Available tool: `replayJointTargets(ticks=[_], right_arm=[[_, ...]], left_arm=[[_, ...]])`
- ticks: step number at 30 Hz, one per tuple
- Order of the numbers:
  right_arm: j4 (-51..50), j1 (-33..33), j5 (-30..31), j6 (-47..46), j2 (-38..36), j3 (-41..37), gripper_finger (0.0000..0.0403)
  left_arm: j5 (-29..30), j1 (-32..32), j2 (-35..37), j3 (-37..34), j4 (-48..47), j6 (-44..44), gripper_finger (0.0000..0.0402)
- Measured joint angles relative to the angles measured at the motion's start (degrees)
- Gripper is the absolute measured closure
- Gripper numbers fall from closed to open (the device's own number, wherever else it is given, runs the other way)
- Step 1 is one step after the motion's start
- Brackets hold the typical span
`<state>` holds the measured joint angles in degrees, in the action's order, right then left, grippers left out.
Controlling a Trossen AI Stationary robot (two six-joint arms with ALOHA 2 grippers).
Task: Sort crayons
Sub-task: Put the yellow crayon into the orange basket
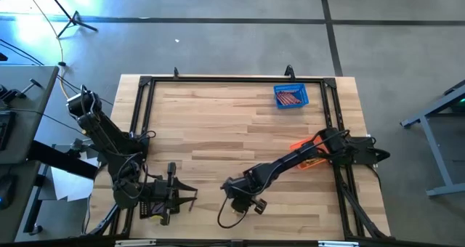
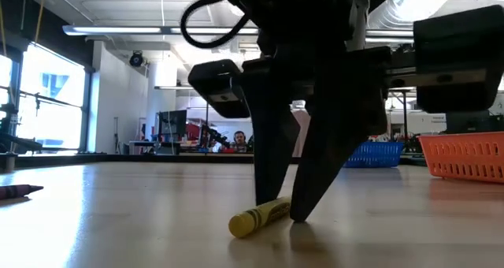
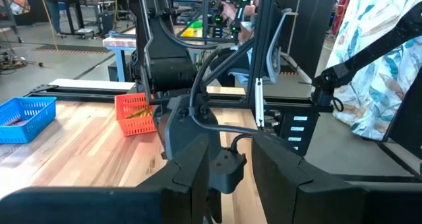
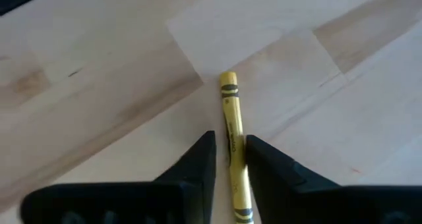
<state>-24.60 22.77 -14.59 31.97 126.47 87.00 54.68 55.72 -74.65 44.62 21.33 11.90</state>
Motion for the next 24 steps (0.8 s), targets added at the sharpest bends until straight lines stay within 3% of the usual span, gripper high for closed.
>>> replayJointTargets(ticks=[5, 12, 17, 24], right_arm=[[-0.68, -0.44, -1.95, -4.36, 1.07, 0.0, 0.0387], [0.0, -2.6, -11.06, -23.24, 1.34, -0.14, 0.0391], [-1.7, -2.51, -15.56, -21.86, -0.26, -0.56, 0.0396], [-15.04, -4.26, -19.1, -22.13, -7.49, -1.01, 0.0399]], left_arm=[[0.01, 0.0, 0.0, 0.0, 0.09, -0.02, 0.03], [-0.01, 0.0, 0.0, 0.0, 0.27, -0.04, 0.03], [-0.03, 0.0, 0.0, 0.0, 0.27, -0.07, 0.03], [-0.05, 0.0, 0.0, 0.0, -0.26, -0.11, 0.03]])
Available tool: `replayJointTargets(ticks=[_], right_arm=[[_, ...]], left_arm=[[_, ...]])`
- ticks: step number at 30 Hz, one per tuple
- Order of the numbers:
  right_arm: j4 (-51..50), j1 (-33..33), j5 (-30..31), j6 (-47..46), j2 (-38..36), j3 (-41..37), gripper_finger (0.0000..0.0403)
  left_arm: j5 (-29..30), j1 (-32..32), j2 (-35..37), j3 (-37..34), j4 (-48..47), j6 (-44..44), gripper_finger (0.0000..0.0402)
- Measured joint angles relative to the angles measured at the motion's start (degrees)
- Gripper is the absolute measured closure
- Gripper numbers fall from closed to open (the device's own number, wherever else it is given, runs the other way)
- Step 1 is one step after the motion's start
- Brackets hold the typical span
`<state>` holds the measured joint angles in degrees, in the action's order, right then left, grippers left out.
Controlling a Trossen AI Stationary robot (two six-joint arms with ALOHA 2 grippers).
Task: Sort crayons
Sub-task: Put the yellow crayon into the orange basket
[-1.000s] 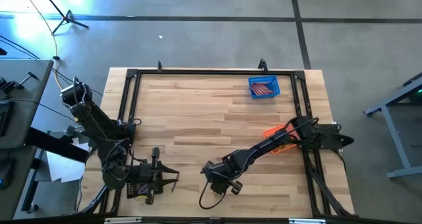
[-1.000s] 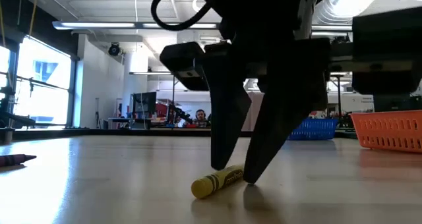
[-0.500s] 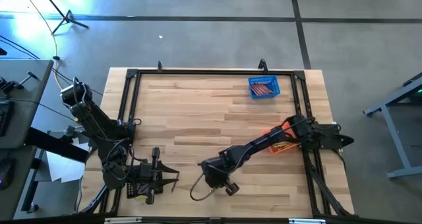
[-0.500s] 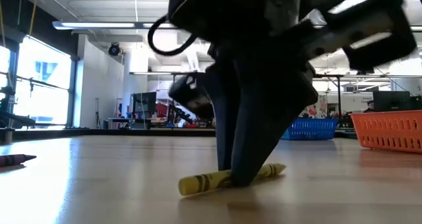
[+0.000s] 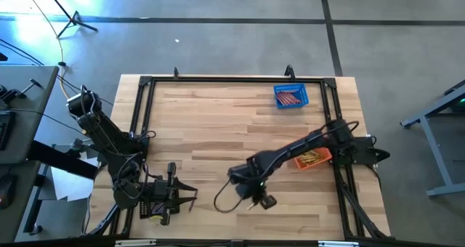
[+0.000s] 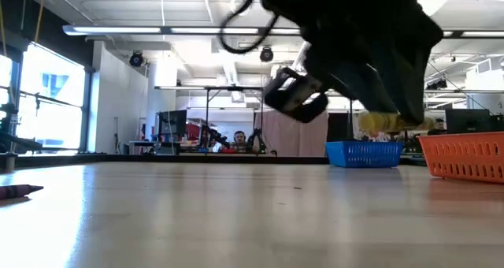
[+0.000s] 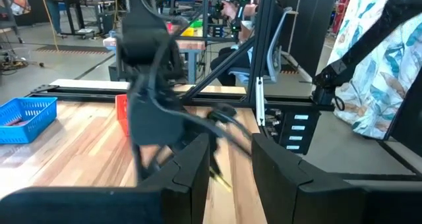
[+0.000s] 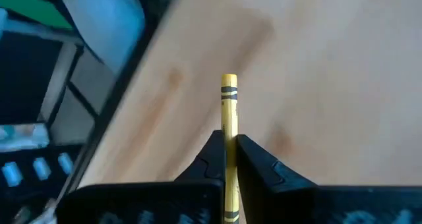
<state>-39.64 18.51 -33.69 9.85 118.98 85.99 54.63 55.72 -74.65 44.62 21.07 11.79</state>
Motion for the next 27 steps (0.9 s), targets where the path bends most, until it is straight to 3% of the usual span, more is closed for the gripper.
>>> replayJointTargets(ticks=[6, 11, 20, 27], right_arm=[[-4.63, -3.94, 2.09, -0.72, -9.59, -5.19, 0.04], [-3.35, -9.41, 8.21, -3.2, -21.94, -15.74, 0.0401], [-1.8, -15.75, 28.48, -26.87, -52.86, -40.29, 0.0397], [-6.11, -15.73, 31.56, -43.66, -70.5, -51.46, 0.0394]], left_arm=[[0.0, 0.0, -0.01, 0.0, -0.25, 0.0, 0.03], [-0.02, 0.0, -0.02, 0.0, -0.25, 0.07, 0.03], [0.0, -0.06, -0.02, 0.0, -0.28, 0.0, 0.03], [-0.02, -0.99, -0.03, 0.0, -0.29, -1.44, 0.03]])
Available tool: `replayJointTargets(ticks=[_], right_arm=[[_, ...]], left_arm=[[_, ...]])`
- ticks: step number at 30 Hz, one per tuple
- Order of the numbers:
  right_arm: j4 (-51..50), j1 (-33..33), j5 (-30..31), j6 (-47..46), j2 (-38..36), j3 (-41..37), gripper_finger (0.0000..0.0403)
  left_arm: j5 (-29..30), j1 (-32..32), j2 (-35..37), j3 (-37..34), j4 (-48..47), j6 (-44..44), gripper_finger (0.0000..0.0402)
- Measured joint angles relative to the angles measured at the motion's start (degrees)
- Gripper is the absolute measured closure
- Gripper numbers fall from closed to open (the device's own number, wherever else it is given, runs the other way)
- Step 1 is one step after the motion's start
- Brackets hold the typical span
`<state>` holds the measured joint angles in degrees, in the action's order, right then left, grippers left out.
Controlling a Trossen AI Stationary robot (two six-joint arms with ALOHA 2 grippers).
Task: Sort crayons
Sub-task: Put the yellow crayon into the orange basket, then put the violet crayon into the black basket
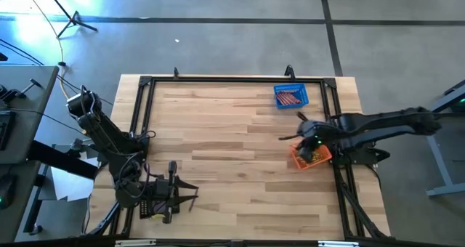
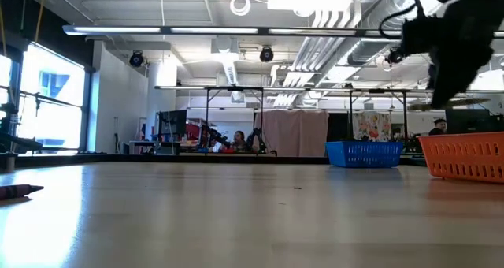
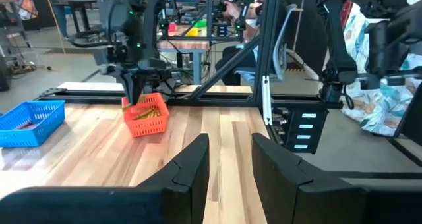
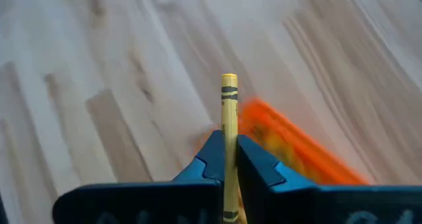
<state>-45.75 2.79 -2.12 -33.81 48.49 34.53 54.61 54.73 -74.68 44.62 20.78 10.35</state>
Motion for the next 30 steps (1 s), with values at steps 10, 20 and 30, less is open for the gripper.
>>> replayJointTargets(ticks=[10, 20, 30], right_arm=[[-12.23, -0.01, 0.59, -14.18, -5.34, -4.6, 0.0384], [-9.04, -0.02, 2.11, -13.3, -4.61, -4.71, 0.0318], [14.21, 0.65, -2.33, -7.23, -4.61, -4.71, 0.0298]], left_arm=[[0.04, -0.12, -0.02, 0.0, 0.02, 0.0, 0.03], [0.0, -2.32, -0.04, 0.0, -0.37, 0.46, 0.03], [-0.75, -5.48, -1.21, 0.0, -19.45, 35.94, 0.03]])
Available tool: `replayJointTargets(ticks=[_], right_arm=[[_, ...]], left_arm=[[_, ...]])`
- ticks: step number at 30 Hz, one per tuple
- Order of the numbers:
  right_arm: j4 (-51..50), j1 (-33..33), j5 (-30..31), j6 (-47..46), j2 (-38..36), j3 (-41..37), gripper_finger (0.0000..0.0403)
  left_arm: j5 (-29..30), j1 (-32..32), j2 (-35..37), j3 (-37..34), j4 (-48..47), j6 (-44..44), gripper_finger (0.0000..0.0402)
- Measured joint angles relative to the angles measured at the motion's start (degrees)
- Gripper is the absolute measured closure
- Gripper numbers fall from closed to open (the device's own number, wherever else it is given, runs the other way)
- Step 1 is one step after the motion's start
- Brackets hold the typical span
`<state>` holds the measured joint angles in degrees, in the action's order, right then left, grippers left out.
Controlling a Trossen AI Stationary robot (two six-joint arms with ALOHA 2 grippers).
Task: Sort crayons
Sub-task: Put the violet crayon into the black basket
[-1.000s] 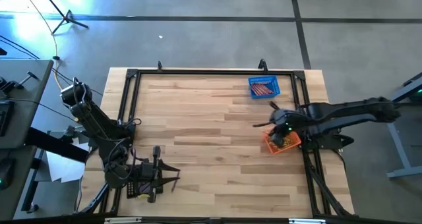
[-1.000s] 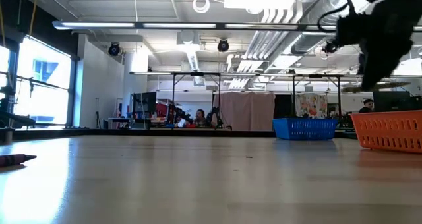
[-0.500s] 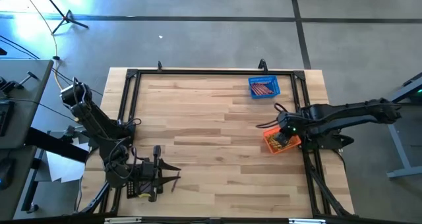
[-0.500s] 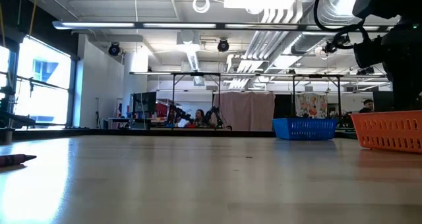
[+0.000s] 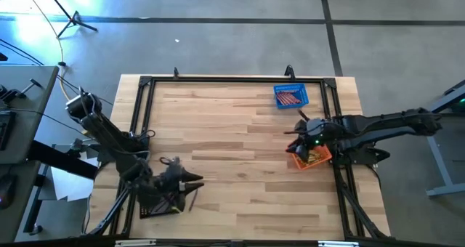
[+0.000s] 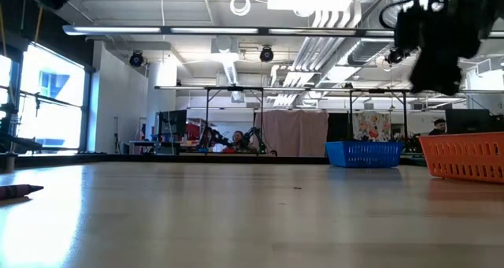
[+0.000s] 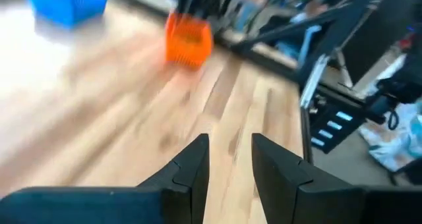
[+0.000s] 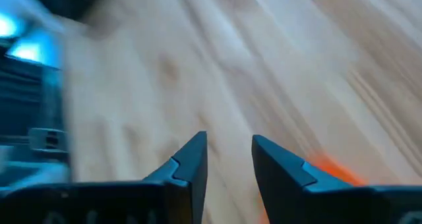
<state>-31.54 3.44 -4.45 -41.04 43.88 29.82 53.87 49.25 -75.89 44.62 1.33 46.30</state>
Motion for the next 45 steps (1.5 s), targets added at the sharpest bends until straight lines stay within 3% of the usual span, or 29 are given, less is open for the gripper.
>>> replayJointTargets(ticks=[4, 10, 16, 20, 31, 35, 40, 45], right_arm=[[15.62, 2.19, -0.19, 7.12, 0.0, 0.0, 0.0304], [32.75, 5.83, -0.03, 14.28, 0.0, 0.0, 0.0304], [36.53, 9.39, 1.05, 18.77, 0.0, 0.02, 0.0304], [36.51, 10.15, 4.68, 23.67, 0.3, 0.02, 0.0304], [36.5, 10.12, 7.47, 27.14, 0.37, 0.02, 0.0304], [36.47, 10.12, 7.46, 33.61, 0.37, 0.02, 0.0304], [36.45, 10.12, 7.48, 34.92, 0.37, 0.04, 0.0304], [36.44, 10.12, 7.48, 35.01, 0.37, 0.04, 0.0304]], left_arm=[[-7.27, -1.77, -3.49, 0.0, -5.68, 14.73, 0.03], [-25.08, -6.36, -10.74, 0.0, -6.04, 23.06, 0.03], [-44.18, -10.84, -16.49, -0.02, -6.05, 27.09, 0.03], [-51.18, -13.67, -18.14, 0.02, -5.91, 26.03, 0.03], [-52.13, -16.71, -17.82, 6.66, -7.58, 13.41, 0.03], [-52.13, -16.96, -17.82, 8.98, -14.31, 16.34, 0.03], [-50.34, -17.59, -17.82, 11.02, -23.45, 20.77, 0.03], [-48.8, -17.6, -17.95, 11.1, -24.22, 24.92, 0.03]])
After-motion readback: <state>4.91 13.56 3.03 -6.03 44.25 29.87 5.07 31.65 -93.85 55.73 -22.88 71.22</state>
